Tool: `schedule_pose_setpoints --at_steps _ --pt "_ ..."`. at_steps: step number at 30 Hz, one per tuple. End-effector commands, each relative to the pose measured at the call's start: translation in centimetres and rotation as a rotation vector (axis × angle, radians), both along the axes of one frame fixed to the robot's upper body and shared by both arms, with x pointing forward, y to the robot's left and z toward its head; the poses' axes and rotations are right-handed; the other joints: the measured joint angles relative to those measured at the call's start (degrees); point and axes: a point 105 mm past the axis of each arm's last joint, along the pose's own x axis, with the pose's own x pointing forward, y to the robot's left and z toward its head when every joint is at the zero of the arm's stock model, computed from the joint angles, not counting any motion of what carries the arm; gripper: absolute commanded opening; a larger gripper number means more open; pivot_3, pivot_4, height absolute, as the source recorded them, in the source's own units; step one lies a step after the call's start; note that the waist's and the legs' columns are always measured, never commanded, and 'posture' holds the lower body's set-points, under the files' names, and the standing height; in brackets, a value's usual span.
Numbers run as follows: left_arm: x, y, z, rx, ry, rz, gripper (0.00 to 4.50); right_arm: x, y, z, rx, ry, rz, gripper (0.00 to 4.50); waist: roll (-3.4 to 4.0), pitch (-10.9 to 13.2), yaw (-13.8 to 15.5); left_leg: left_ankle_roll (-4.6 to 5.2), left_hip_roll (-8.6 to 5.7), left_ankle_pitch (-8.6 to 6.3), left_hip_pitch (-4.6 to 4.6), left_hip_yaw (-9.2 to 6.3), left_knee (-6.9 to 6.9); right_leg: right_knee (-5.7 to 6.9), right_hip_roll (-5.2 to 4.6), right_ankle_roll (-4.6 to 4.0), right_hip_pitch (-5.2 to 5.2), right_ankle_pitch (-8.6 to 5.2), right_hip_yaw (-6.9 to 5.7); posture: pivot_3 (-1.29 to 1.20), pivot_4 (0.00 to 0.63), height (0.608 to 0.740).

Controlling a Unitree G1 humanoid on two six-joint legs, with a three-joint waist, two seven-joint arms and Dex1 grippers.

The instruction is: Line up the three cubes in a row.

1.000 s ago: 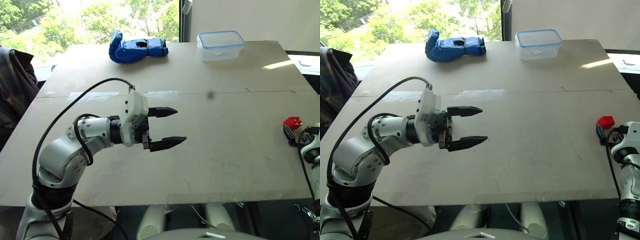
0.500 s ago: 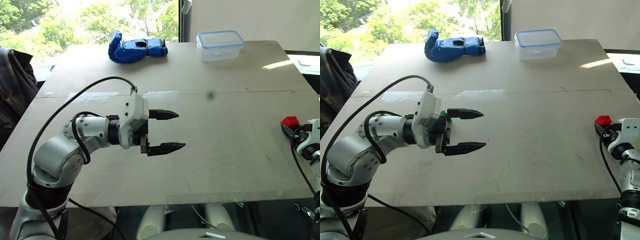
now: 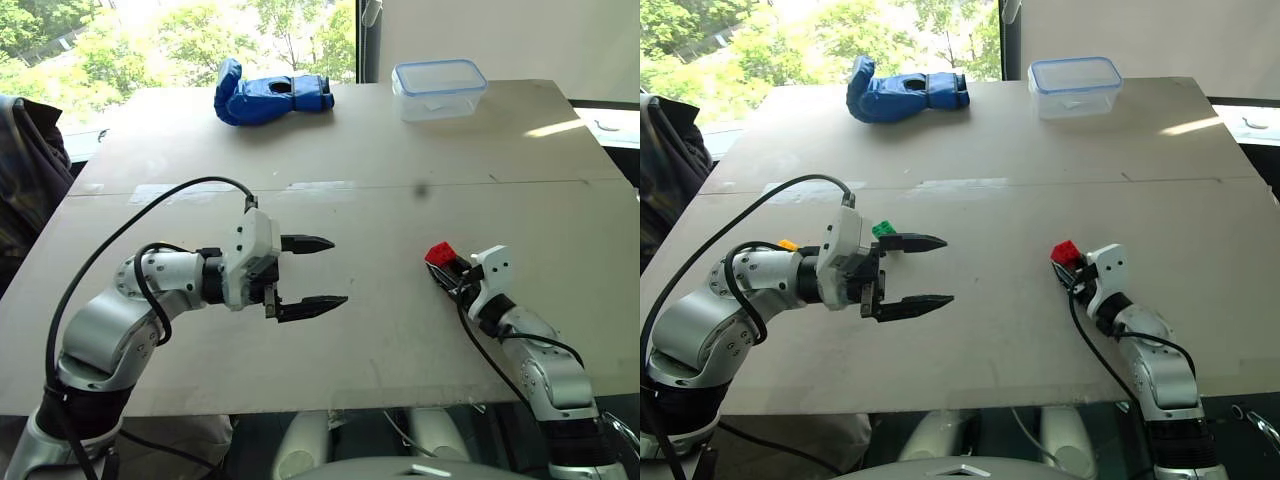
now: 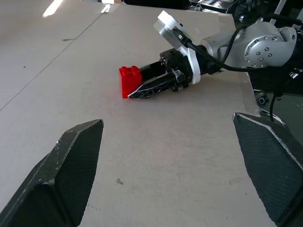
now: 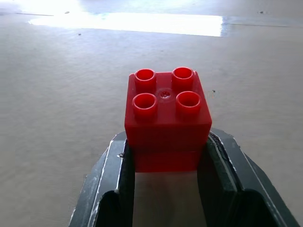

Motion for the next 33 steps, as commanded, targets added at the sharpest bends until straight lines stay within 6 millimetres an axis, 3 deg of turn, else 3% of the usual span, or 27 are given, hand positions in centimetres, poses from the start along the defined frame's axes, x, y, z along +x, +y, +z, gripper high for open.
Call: schedule_pose_setpoints --at_steps 1,4,7,13,16,20,25,33 --pt "-0.1 0.3 0.7 0.006 -0.045 -0.005 4.5 -0.6 1.1 1.5 -0.007 -0.051 0.011 1.28 0.0 0.0 0.01 -0.01 0.0 0.0 0.01 0.0 0.0 0.01 0.01 0.0 -0.01 0.0 -0.01 0.0 0.15 0.74" --pt "-0.1 0.2 0.6 0.005 -0.041 -0.007 4.5 -2.7 3.5 1.6 -0.04 -0.099 0.271 1.28 -0.01 0.01 -0.18 -0.02 0.01 0.01 0.03 -0.01 -0.13 -0.02 0.06 -0.01 -0.03 -0.01 -0.02 0.0 0.15 0.74" --pt "-0.1 0.1 0.4 0.0 -0.029 -0.015 4.5 -2.1 2.3 1.9 -0.009 -0.12 0.374 1.28 -0.13 0.08 -0.56 0.18 0.01 -0.1 0.04 0.02 -0.15 -0.04 0.04 0.0 -0.03 -0.01 -0.01 0.0 0.15 0.74" --pt "-0.1 -0.3 -0.1 0.009 -0.023 -0.044 4.5 0.5 -0.5 0.8 -0.166 -0.143 0.613 1.28 -0.27 0.17 -0.81 0.22 -0.03 -0.12 0.19 0.14 -0.11 0.0 0.07 0.0 0.04 0.0 0.01 0.0 0.15 0.74" --pt "-0.1 -0.2 0.0 0.012 -0.028 -0.045 4.5 1.6 -1.1 0.7 -0.18 -0.13 0.783 1.28 -0.28 0.2 -0.98 0.21 0.04 -0.11 0.16 0.13 -0.14 0.0 0.15 -0.03 0.0 0.0 0.02 0.0 0.15 0.74" --pt "-0.4 -0.2 0.0 0.02 -0.037 -0.037 4.5 1.5 -0.9 0.9 -0.213 -0.085 1.064 1.28 -0.28 0.27 -1.07 0.19 0.08 -0.1 0.15 0.24 -0.15 -0.04 0.09 -0.01 -0.03 0.02 0.13 0.0 0.15 0.74" --pt "-0.7 0.0 0.0 0.019 -0.046 -0.01 4.5 3.0 -0.6 0.8 -0.291 -0.046 1.09 1.28 -0.29 0.29 -0.81 -0.04 0.12 0.03 0.11 0.12 -0.16 -0.05 0.06 -0.03 -0.04 0.01 0.04 0.0 0.15 0.74" --pt "-1.0 -0.1 -0.2 0.014 -0.042 0.0 4.5 3.5 -1.1 0.9 -0.354 -0.016 1.098 1.28 -0.29 0.29 -0.71 -0.07 0.02 0.04 0.12 0.13 -0.13 0.02 -0.09 -0.02 -0.03 0.02 0.04 0.0 0.15 0.74"
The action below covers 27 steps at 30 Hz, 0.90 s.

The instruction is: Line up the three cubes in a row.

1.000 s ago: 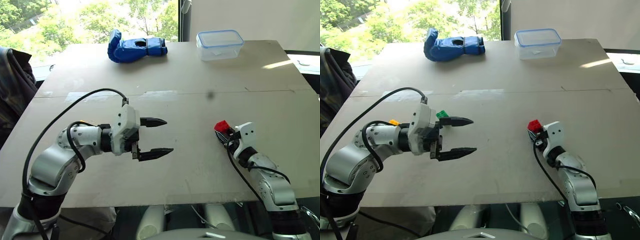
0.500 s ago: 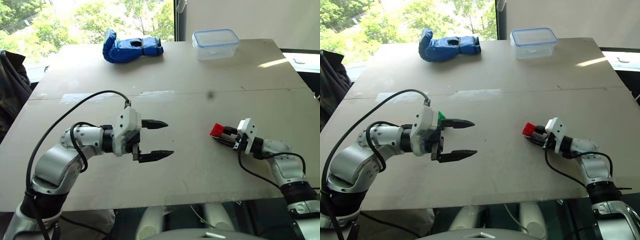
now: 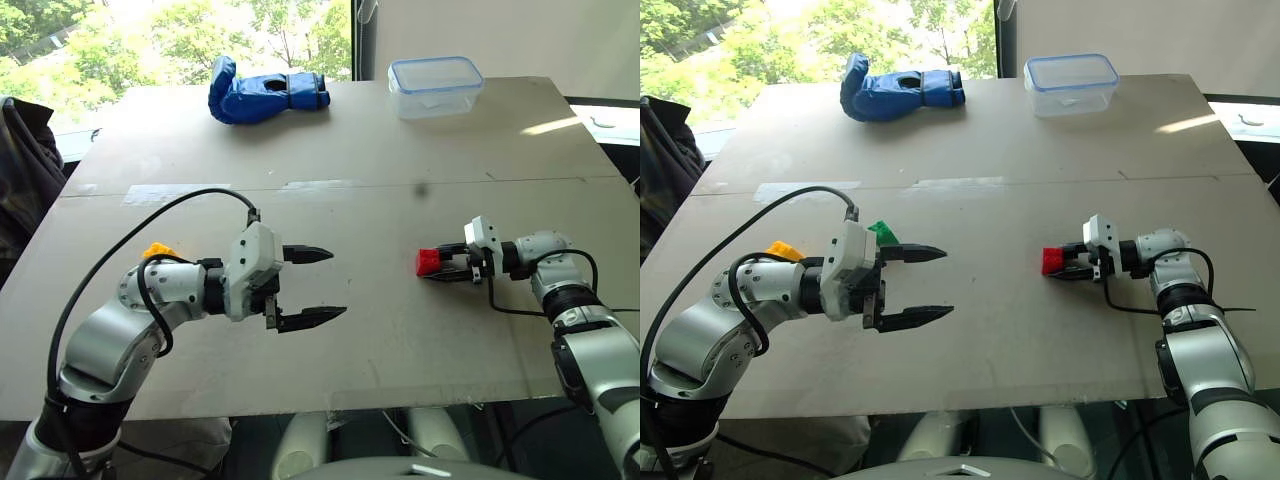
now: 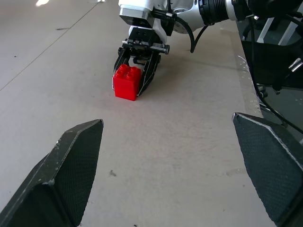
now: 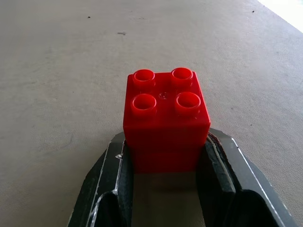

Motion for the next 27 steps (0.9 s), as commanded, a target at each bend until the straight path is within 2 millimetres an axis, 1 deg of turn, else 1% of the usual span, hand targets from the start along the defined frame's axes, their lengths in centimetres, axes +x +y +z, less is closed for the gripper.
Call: schedule_pose_setpoints --at_steps 1,3,4,6,7,8,9,11,16,21,25,27 --pt "-0.4 -0.2 0.9 -0.009 -0.046 -0.014 4.5 -0.5 -0.5 0.2 -0.043 0.003 0.056 1.28 0.0 0.0 0.0 -0.01 0.0 0.01 0.01 -0.01 0.0 0.03 0.0 0.0 0.0 0.0 -0.01 0.0 0.15 0.74" --pt "-0.3 -0.3 0.9 -0.01 -0.045 -0.017 4.5 -0.4 -0.6 0.2 -0.058 0.017 0.054 1.28 0.0 0.0 -0.01 -0.02 0.0 0.01 0.01 -0.02 0.0 0.04 0.01 0.0 0.0 0.0 -0.01 0.0 0.15 0.74" --pt "-0.3 -0.3 0.8 -0.011 -0.044 -0.018 4.5 -0.3 -0.6 0.2 -0.059 0.018 0.053 2.35 0.0 0.0 0.0 -0.02 0.0 0.01 0.01 -0.02 0.0 0.03 0.01 0.0 0.0 0.0 -0.01 0.0 0.15 0.74" --pt "-0.2 -0.2 0.8 -0.011 -0.043 -0.019 4.5 -0.2 -0.6 0.5 -0.042 -0.007 0.049 3.13 -0.01 0.0 -0.06 -0.02 0.0 0.01 0.01 -0.02 0.0 0.03 0.01 0.0 0.0 0.0 -0.01 0.0 0.15 0.74" --pt "-0.2 -0.2 0.8 -0.011 -0.043 -0.019 4.5 -0.1 -0.6 0.6 -0.037 -0.01 0.043 3.75 -0.01 0.0 -0.07 -0.02 -0.01 0.01 0.01 -0.01 0.01 0.03 0.01 0.0 0.01 0.0 0.0 0.0 0.15 0.74" --pt "-0.2 -0.3 0.8 -0.011 -0.042 -0.02 4.5 0.0 -0.7 0.6 -0.034 -0.03 0.03 3.98 -0.01 0.0 -0.08 -0.02 -0.01 0.01 0.01 -0.01 0.02 0.04 0.0 0.0 0.01 0.01 0.0 0.0 0.15 0.74" --pt "-0.2 -0.3 0.8 -0.012 -0.042 -0.02 4.5 0.1 -0.7 0.7 -0.033 -0.042 0.021 4.42 -0.01 0.0 -0.09 -0.02 -0.02 0.01 0.03 -0.01 0.02 0.06 0.0 0.0 0.01 0.01 0.0 0.0 0.15 0.74" --pt "-0.2 -0.3 0.8 -0.013 -0.042 -0.021 4.5 0.2 -0.8 0.7 -0.026 -0.031 0.01 4.42 0.0 0.0 -0.1 -0.02 -0.03 0.01 0.05 0.0 0.03 0.1 0.0 0.0 0.02 0.01 0.01 0.0 0.15 0.74" --pt "-0.3 -0.4 0.6 -0.016 -0.035 -0.027 4.5 0.3 -1.6 0.8 -0.045 -0.064 -0.02 4.42 0.0 0.0 -0.06 -0.02 -0.03 0.01 0.03 -0.01 0.03 0.09 0.0 0.0 0.01 0.01 0.01 0.0 0.15 0.74" --pt "-0.3 -0.4 0.4 -0.025 -0.029 -0.017 4.5 0.2 -2.1 1.6 -0.019 -0.078 -0.014 4.42 0.0 0.0 -0.08 -0.02 -0.03 0.01 0.02 -0.01 0.02 0.06 -0.01 0.0 0.01 0.01 0.01 0.0 0.15 0.74" --pt "0.0 0.2 0.8 -0.095 -0.069 0.079 4.5 -0.3 -2.0 3.0 0.071 -0.101 -0.003 4.42 0.02 0.01 -0.16 -0.02 0.0 0.01 0.02 0.01 0.01 0.05 -0.03 -0.01 -0.01 0.0 0.04 0.0 0.15 0.74" --pt "0.5 0.8 1.0 -0.142 -0.093 0.181 4.5 -0.8 -1.7 4.4 0.161 -0.125 0.009 4.42 0.02 0.01 -0.12 -0.02 0.04 0.01 -0.03 -0.02 0.0 0.0 -0.19 -0.01 -0.03 0.0 0.02 0.0 0.15 0.74"
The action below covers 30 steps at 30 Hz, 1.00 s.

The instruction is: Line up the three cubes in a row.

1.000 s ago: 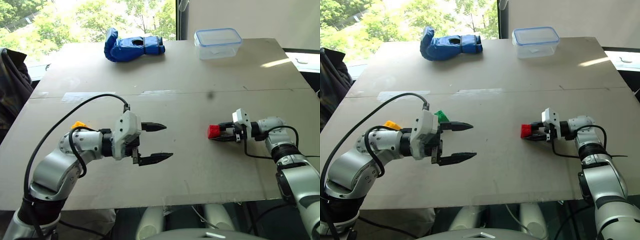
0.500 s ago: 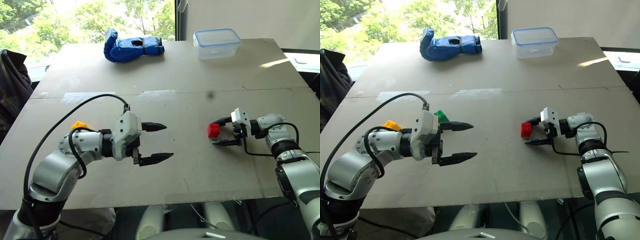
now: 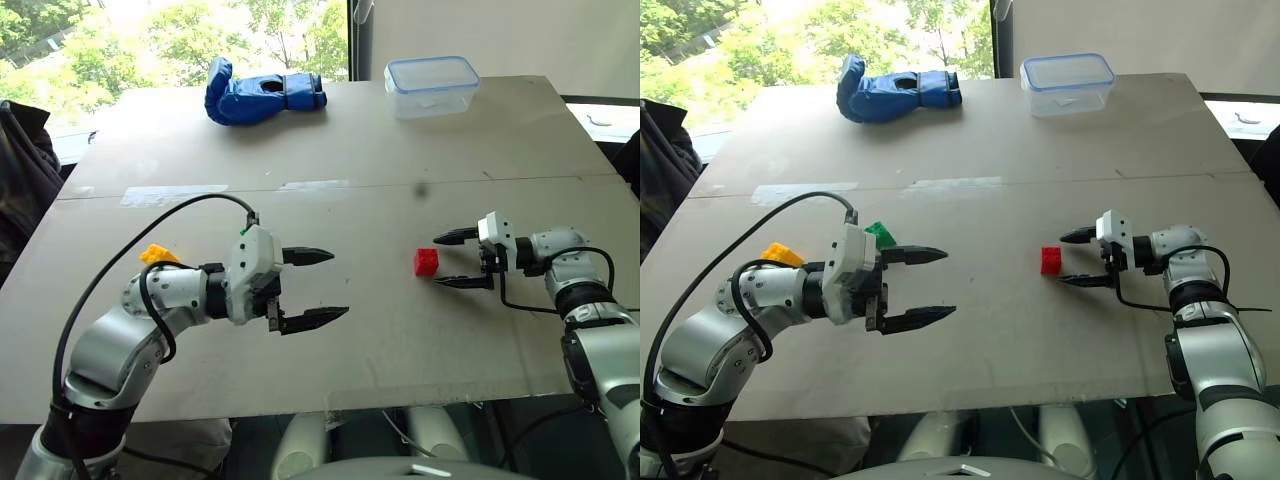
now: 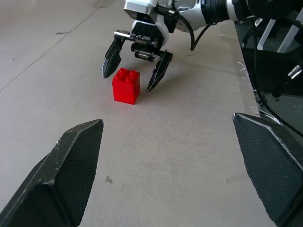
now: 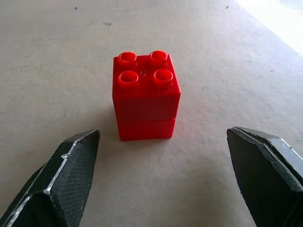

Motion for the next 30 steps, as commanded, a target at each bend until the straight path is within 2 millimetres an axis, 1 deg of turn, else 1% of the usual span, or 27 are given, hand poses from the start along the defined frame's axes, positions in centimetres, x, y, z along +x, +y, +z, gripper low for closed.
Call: schedule_pose_setpoints --at_steps 1,3,5,7,10,11,13,15,18,21,24,30 --pt "0.6 0.9 1.6 -0.056 -0.121 0.16 4.5 -1.1 0.6 3.2 0.144 -0.061 0.077 4.42 0.0 0.0 0.03 0.0 0.03 0.0 0.0 -0.01 0.0 0.0 -0.02 0.0 0.0 0.0 -0.01 0.0 0.15 0.74" --pt "1.6 1.8 1.5 -0.068 -0.165 0.298 4.5 -1.7 1.0 4.6 0.216 -0.075 0.078 4.42 0.01 0.01 0.18 0.01 0.03 -0.01 -0.01 -0.04 -0.01 0.01 -0.05 0.0 -0.01 0.0 -0.02 0.0 0.15 0.74" --pt "3.2 3.1 1.3 -0.075 -0.23 0.51 4.5 -2.2 1.8 6.1 0.274 -0.113 0.056 4.42 0.02 0.0 0.43 0.02 0.01 -0.01 -0.01 -0.04 0.0 0.03 -0.06 0.01 0.0 0.01 -0.02 0.0 0.15 0.74" --pt "4.1 4.2 0.7 -0.072 -0.256 0.706 4.5 -2.6 2.6 7.2 0.31 -0.134 0.03 4.42 0.02 -0.01 0.62 0.08 -0.01 -0.05 0.01 -0.05 0.01 0.07 -0.09 0.01 0.01 0.01 -0.02 0.0 0.15 0.74" --pt "4.7 5.1 -0.1 -0.058 -0.282 0.927 4.5 -3.1 3.5 7.8 0.315 -0.139 -0.003 4.42 -0.01 -0.03 0.82 0.07 -0.03 -0.05 0.01 -0.07 0.01 0.09 -0.07 0.02 0.0 0.01 -0.03 0.0 0.15 0.74" --pt "4.6 5.1 -0.8 -0.074 -0.256 0.993 4.5 -3.4 3.9 8.0 0.325 -0.133 -0.002 4.42 -0.01 -0.03 1.0 0.06 -0.04 -0.04 -0.02 -0.08 0.01 0.07 -0.07 0.02 0.0 0.01 -0.05 0.0 0.15 0.74" --pt "4.4 5.3 -2.2 -0.055 -0.232 1.1 4.5 -3.7 4.7 8.5 0.348 -0.128 -0.011 4.42 -0.01 -0.03 1.36 0.05 -0.06 -0.04 -0.04 -0.08 0.01 0.04 -0.07 0.02 -0.01 0.01 -0.06 0.0 0.15 0.74" --pt "4.5 6.0 -3.1 -0.028 -0.219 1.198 4.5 -3.6 5.1 8.7 0.357 -0.124 -0.029 4.42 -0.02 -0.03 1.64 0.03 -0.06 -0.03 -0.05 -0.06 0.01 0.03 -0.08 0.02 -0.01 0.01 -0.04 0.0 0.15 0.74" --pt "5.0 6.7 -3.5 -0.001 -0.229 1.276 4.5 -3.4 5.3 8.8 0.359 -0.12 -0.051 4.42 -0.03 -0.03 2.01 0.06 -0.09 -0.04 -0.05 -0.13 0.01 0.07 -0.03 0.02 -0.01 0.01 -0.13 0.0 0.15 0.74" --pt "6.2 7.2 -3.8 0.038 -0.25 1.313 4.5 -3.2 5.4 8.8 0.36 -0.113 -0.06 4.42 -0.03 -0.04 2.11 0.06 -0.18 -0.04 -0.04 -0.15 0.02 0.11 0.04 0.01 0.02 0.01 -0.19 0.0 0.15 0.74" --pt "7.1 7.2 -4.2 0.064 -0.236 1.315 4.5 -3.1 5.3 8.6 0.353 -0.114 -0.058 4.42 -0.04 -0.04 1.95 0.01 -0.22 -0.01 -0.06 -0.14 0.02 0.08 0.02 0.02 0.01 0.01 -0.18 0.0 0.15 0.74" --pt "8.0 7.2 -4.8 0.036 -0.187 1.347 4.5 -2.9 5.3 8.5 0.346 -0.123 -0.062 4.42 -0.04 -0.04 1.69 -0.01 -0.19 0.01 -0.12 -0.15 0.02 0.0 0.01 0.02 -0.02 0.01 -0.18 0.0 0.15 0.74"
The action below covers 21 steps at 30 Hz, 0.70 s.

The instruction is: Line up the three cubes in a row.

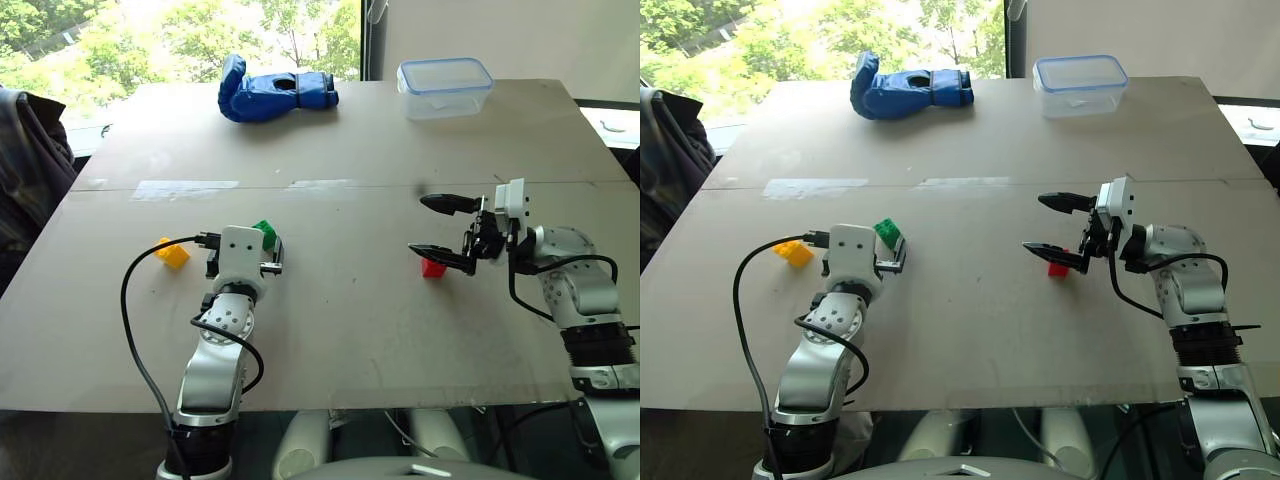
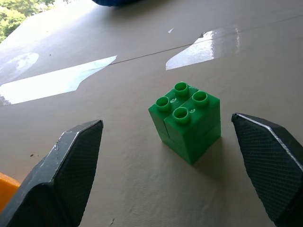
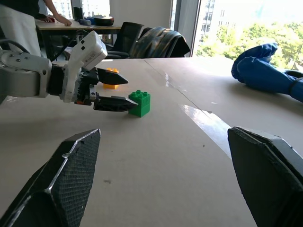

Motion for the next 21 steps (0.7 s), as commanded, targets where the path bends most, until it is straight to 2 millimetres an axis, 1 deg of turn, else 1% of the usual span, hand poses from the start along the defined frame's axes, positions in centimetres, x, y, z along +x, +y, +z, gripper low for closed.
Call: schedule_pose_setpoints --at_steps 1,7,13,17,21 --pt "0.3 0.4 0.5 -0.017 -0.031 0.04 4.5 0.1 0.1 1.0 0.011 -0.049 0.007 4.42 0.0 0.0 0.02 0.0 0.0 0.0 0.0 0.0 0.0 0.0 0.0 0.0 0.0 0.0 0.0 0.0 0.15 0.74" --pt "1.3 0.0 -0.5 -0.033 0.009 0.056 4.5 0.3 0.3 1.0 0.012 -0.055 0.013 4.42 -0.01 0.0 0.03 0.0 -0.01 0.0 0.02 -0.01 0.0 0.06 0.0 0.0 0.01 0.0 -0.02 0.0 0.15 0.74" --pt "2.1 -1.0 -0.7 -0.099 0.027 0.102 4.5 0.4 0.5 1.1 0.02 -0.063 0.013 4.42 -0.03 -0.01 0.08 -0.01 -0.01 0.01 0.01 -0.02 0.01 0.05 -0.01 0.0 0.0 0.0 -0.03 0.0 0.15 0.74" --pt "2.3 -1.4 -0.9 -0.144 0.057 0.168 4.5 0.3 0.4 1.0 0.023 -0.064 0.01 4.42 -0.03 -0.02 0.06 -0.01 -0.02 0.01 0.0 -0.02 0.01 0.05 -0.01 0.01 0.0 0.0 -0.03 0.0 0.15 0.74" --pt "2.4 -1.2 -1.2 -0.17 0.092 0.26 4.5 0.3 0.4 0.9 0.021 -0.067 0.005 4.42 -0.04 -0.02 0.06 -0.01 -0.03 0.01 0.01 -0.02 0.02 0.06 0.0 0.01 0.01 0.01 -0.04 0.0 0.15 0.74"
